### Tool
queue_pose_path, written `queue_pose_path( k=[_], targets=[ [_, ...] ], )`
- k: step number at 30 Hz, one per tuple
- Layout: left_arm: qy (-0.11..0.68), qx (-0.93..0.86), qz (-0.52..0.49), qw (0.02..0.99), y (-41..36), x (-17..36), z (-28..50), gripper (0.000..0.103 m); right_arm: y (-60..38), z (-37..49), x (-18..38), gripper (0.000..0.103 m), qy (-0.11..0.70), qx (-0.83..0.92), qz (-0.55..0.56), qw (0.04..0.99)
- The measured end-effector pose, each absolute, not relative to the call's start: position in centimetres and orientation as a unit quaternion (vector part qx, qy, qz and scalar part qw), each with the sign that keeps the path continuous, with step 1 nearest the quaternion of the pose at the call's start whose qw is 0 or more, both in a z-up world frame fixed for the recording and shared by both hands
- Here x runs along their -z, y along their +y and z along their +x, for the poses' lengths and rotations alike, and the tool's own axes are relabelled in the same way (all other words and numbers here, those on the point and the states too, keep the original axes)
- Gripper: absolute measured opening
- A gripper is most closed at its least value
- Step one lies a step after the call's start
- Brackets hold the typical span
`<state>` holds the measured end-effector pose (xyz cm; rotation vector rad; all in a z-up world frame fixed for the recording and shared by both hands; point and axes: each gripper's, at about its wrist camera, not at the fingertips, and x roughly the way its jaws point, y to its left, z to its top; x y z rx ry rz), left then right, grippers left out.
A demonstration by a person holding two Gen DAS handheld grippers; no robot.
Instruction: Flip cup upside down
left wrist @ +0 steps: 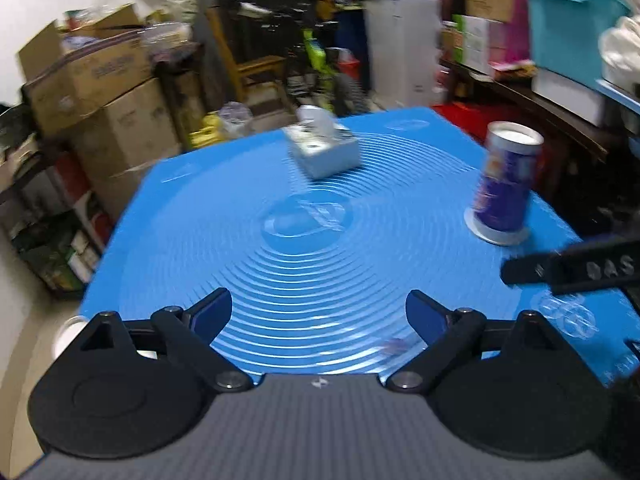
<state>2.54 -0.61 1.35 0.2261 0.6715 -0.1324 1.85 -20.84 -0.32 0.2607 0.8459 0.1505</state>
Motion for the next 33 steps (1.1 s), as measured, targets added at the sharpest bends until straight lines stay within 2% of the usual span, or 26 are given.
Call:
queue_pose_path(
  k=[6, 17, 19, 21, 30, 33],
  targets=[
    [0.317, 0.032, 0.099, 0.943, 1.9, -0.1, 3.8, 0.094, -19.0, 4.7, 2.6, 0.084, 0.463, -0.076, 0.186, 0.863],
    [0.311, 0.02, 0.095, 0.945, 4.2, 1.7, 4.3, 0.094, -18.5, 7.5, 7.2, 0.081, 0.502, -0.056, 0.329, 0.798],
    [0.307, 0.021, 0.096, 0.947, 4.3, 1.7, 4.3, 0.094, -18.5, 7.7, 7.4, 0.077, 0.502, -0.054, 0.342, 0.792],
    [0.307, 0.022, 0.095, 0.947, 4.3, 1.8, 4.3, 0.094, -18.7, 7.9, 7.7, 0.069, 0.504, -0.053, 0.361, 0.783],
    [0.315, 0.029, 0.084, 0.945, 4.5, 2.4, 4.3, 0.094, -19.5, 7.9, 7.9, 0.069, 0.514, -0.059, 0.387, 0.763],
    [0.316, 0.03, 0.086, 0.945, 4.4, 2.4, 4.1, 0.094, -19.1, 7.9, 7.7, 0.063, 0.519, -0.062, 0.377, 0.764]
  ],
)
